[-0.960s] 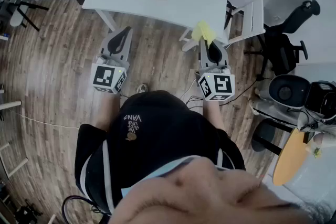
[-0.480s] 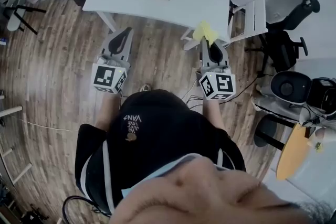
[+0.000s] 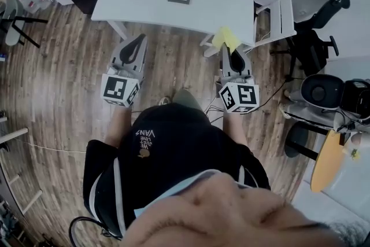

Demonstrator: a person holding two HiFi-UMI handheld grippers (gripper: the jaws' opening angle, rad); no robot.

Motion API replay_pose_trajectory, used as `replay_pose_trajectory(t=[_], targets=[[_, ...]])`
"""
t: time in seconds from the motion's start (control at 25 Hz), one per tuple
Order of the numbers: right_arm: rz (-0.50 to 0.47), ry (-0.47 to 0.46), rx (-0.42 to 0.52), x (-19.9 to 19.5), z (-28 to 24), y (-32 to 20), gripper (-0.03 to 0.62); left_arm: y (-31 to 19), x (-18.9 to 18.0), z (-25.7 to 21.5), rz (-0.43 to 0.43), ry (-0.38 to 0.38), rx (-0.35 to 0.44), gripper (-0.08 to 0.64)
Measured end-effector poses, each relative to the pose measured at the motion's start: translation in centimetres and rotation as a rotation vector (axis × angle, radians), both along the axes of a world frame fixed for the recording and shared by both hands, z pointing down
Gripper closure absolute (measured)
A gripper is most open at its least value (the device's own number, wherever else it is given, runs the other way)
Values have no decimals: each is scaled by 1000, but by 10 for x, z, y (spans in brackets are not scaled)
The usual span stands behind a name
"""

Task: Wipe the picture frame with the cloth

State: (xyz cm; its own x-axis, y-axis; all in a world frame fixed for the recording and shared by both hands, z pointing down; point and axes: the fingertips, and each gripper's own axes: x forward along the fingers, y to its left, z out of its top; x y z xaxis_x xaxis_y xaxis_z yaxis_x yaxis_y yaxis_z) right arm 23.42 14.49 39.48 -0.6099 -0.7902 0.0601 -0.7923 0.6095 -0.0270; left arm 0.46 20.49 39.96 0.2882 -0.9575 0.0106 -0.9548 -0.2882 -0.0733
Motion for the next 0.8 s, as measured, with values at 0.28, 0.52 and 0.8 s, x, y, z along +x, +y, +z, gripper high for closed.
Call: replay_pose_trajectory(t=[0.28, 0.52, 0.8], targets=[[-10, -2, -4, 0, 1, -34, 554, -28, -2, 2, -15, 10, -6, 540], [-37, -13, -6, 0, 3, -78, 554, -65, -1, -1, -41, 2, 1, 540], [-69, -17, -10, -7, 5, -122, 554, -101, -5, -1, -72, 0, 1, 540]])
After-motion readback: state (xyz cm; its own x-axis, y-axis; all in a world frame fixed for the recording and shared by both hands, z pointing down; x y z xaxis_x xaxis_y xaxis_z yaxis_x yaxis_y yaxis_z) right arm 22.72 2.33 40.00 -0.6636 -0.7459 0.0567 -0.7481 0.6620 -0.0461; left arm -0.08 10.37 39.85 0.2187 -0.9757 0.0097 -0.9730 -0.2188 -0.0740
